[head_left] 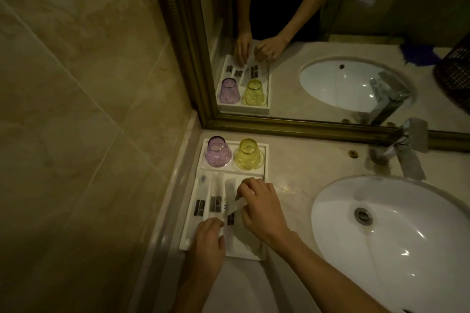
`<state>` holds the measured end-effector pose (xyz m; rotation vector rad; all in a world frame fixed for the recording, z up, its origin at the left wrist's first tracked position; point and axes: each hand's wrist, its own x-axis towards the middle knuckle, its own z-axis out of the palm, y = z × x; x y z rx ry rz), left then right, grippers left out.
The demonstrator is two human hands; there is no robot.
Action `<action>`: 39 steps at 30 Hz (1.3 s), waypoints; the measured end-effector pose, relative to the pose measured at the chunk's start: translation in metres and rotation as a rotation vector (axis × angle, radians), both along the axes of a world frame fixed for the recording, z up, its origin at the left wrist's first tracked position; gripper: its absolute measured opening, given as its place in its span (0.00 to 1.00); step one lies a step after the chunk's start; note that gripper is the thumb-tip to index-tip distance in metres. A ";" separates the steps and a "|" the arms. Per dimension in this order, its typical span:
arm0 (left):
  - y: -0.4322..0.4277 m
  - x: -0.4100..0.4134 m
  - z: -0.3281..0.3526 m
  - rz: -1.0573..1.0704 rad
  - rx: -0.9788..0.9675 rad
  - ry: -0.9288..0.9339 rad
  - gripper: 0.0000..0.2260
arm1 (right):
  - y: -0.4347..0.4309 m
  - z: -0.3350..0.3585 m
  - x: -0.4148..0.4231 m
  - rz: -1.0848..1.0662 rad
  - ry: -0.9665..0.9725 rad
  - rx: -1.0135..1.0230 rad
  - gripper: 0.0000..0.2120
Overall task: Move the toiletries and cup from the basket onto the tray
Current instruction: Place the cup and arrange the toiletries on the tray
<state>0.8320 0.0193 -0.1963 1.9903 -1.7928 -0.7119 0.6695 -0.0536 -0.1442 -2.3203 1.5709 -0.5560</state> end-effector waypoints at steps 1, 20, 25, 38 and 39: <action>0.000 0.001 0.000 -0.006 0.004 0.014 0.14 | 0.000 -0.001 0.001 0.041 -0.010 0.029 0.12; 0.000 0.004 -0.004 -0.052 0.073 -0.075 0.13 | -0.005 -0.045 0.002 0.175 0.292 0.074 0.12; 0.000 0.004 -0.003 -0.061 0.108 -0.048 0.12 | -0.018 -0.050 -0.018 0.184 0.290 0.182 0.13; 0.003 0.008 -0.019 -0.090 0.052 -0.114 0.23 | -0.018 -0.048 0.033 0.414 0.347 0.152 0.25; 0.004 0.009 -0.020 -0.094 0.046 -0.128 0.24 | -0.019 -0.049 0.036 0.406 0.355 0.152 0.24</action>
